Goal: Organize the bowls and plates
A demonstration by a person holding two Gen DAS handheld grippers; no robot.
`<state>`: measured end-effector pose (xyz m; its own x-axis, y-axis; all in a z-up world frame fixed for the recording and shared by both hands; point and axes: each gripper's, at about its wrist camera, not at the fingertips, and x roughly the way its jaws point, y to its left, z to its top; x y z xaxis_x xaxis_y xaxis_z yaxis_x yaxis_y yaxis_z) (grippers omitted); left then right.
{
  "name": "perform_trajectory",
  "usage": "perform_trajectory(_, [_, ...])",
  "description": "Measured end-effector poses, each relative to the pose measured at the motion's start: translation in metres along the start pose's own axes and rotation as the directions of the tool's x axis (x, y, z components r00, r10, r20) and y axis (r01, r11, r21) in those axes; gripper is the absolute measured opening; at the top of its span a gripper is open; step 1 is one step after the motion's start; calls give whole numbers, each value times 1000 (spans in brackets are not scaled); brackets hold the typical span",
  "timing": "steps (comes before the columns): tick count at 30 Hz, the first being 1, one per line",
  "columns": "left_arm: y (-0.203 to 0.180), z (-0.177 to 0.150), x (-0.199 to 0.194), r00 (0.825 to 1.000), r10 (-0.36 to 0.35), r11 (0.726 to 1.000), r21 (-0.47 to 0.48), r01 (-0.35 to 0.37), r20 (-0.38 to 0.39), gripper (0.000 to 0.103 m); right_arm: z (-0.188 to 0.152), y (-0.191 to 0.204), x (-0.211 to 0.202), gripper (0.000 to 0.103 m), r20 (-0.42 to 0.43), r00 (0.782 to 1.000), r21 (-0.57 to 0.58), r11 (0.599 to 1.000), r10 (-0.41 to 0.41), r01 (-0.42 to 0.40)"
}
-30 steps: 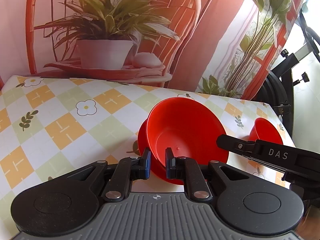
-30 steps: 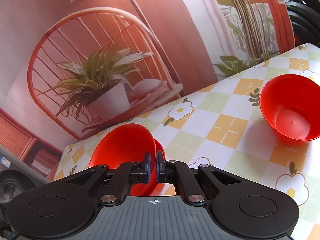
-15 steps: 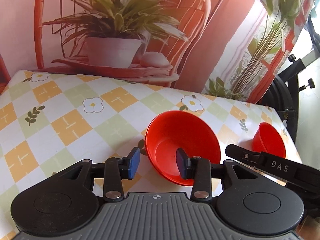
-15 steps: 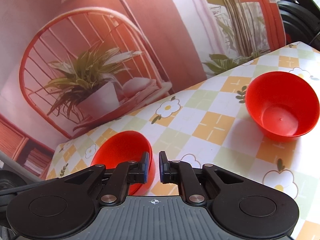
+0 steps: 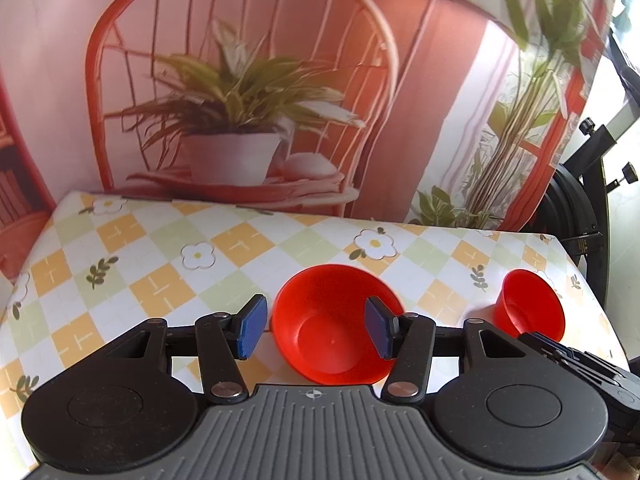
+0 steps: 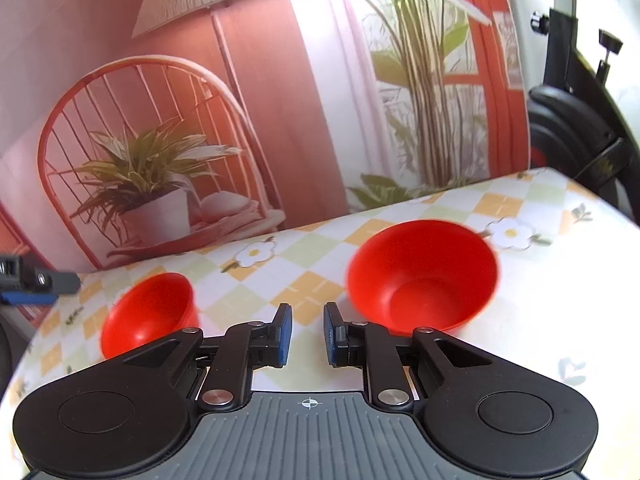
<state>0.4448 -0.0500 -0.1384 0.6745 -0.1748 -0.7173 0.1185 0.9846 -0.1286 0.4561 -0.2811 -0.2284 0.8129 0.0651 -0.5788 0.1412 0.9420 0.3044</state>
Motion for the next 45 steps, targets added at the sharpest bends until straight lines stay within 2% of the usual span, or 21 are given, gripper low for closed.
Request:
perform_trajectory(7, [-59,-2,0,1000,6,999,50,-8,30,57,-8,-49,-12,18,40,999,-14,999,-30,30])
perform_trajectory(13, [-112,-14,27,997,-71,995,69,71,-11,57,-13,-85,-12,18,61,998,31,999,-30,28])
perform_trajectory(17, [-138,-20,44,995,-92,991,96,96,-45,56,-9,-101,-10,18,82,996,53,998,-21,16])
perform_trajectory(22, [-160,-22,68,989,-131,985,101,138,-72,56,-3,-119,4,18,85,996,104,994,-34,25])
perform_trajectory(27, [-178,-24,96,984,-141,983,101,152,-110,56,0,-128,15,18,85,996,144,990,-11,-1])
perform_trajectory(34, [-181,-20,120,977,-178,983,27,183,-118,54,-1,-131,27,14,75,997,162,986,14,-26])
perform_trajectory(37, [-180,-27,133,971,-189,982,-3,190,-150,49,-3,-134,27,11,81,997,176,984,13,-27])
perform_trajectory(40, [-178,-33,141,961,-214,977,-34,212,-175,36,-2,-135,27,8,80,997,181,983,11,-25])
perform_trajectory(41, [-177,-34,142,958,-227,974,-38,224,-175,26,-2,-135,27,8,80,997,183,983,15,-29])
perform_trajectory(45, [-174,-35,134,963,-222,975,-16,222,-153,15,-4,-132,23,7,86,996,193,981,9,-25])
